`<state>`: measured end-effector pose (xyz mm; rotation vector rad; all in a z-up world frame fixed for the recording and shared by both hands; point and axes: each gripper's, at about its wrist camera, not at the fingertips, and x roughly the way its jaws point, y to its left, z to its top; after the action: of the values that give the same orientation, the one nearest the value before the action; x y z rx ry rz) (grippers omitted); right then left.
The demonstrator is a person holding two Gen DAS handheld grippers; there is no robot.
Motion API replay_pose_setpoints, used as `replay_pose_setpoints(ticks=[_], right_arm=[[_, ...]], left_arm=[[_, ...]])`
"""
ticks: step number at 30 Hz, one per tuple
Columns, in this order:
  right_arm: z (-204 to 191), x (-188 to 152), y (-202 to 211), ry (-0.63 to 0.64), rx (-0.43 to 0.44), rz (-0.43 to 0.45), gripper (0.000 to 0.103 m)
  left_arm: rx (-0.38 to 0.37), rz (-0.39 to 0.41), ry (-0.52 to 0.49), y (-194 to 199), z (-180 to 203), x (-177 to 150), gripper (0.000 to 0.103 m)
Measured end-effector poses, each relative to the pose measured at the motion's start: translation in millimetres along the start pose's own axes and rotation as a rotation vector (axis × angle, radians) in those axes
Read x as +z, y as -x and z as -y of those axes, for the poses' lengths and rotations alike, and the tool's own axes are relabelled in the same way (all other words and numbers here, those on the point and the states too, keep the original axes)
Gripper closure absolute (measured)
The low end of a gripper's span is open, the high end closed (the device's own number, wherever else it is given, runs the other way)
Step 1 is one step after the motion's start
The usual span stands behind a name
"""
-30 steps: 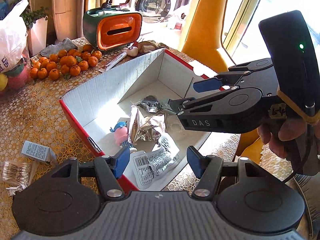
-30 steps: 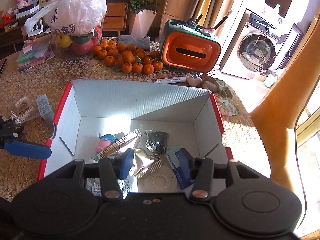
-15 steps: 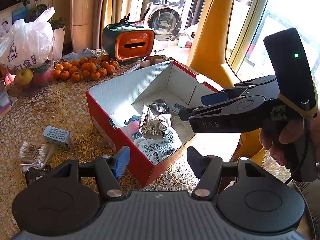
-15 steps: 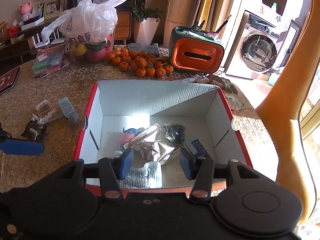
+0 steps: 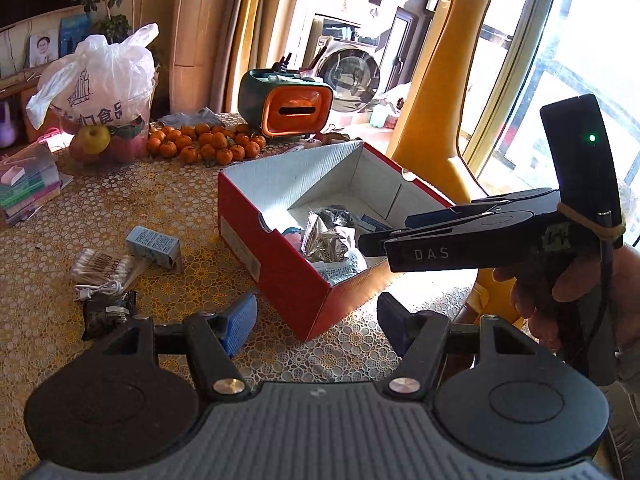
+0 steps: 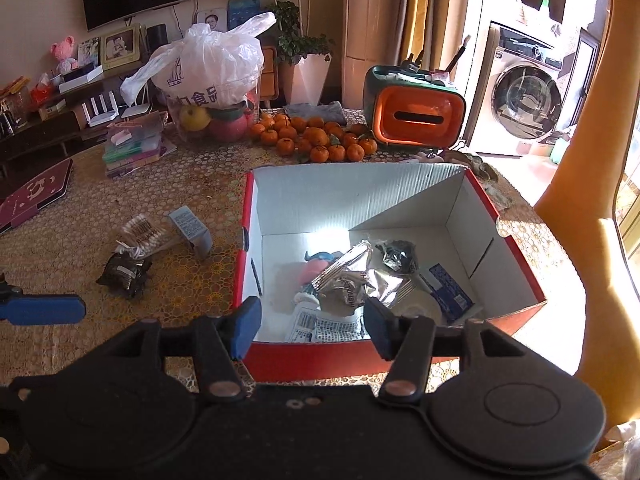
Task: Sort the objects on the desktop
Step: 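Withdraw both open tools from the shoebox toward the remaining table items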
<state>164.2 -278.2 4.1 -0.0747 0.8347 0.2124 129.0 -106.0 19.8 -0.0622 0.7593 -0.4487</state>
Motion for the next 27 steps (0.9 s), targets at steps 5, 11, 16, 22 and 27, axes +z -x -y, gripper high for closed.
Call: replay_pose_setpoints(ticks=[5,11,16,22,27], right_arm=[[-18.4,-7.7,3.6,0.009,0.039,0.004,0.043],[-34.3,-14.3,3.6,0.017,0.104,0.008,0.041],[-53.6,-14.5,0.8,0.063,0.143,0.026,0.041],[-81.2,-8.9,-7.1,0.126,0.204,0.041,0.039],[-99.4,0.2,-20.1,0.151,0.236,0.038,0.035]], left_arm=[[0.016,0.036,0.036,20.7,-13.3,-13.7,0.037],[0.073,0.065,0.034,35.4,-24.4,-30.2,0.036],[0.113,0.091,0.058,45.9,-39.9,-45.8,0.035],[0.167,0.118,0.062,54.9,-57.6,-58.8,0.025],[0.198,0.136,0.075,56.9,-74.2,-65.5,0.021]])
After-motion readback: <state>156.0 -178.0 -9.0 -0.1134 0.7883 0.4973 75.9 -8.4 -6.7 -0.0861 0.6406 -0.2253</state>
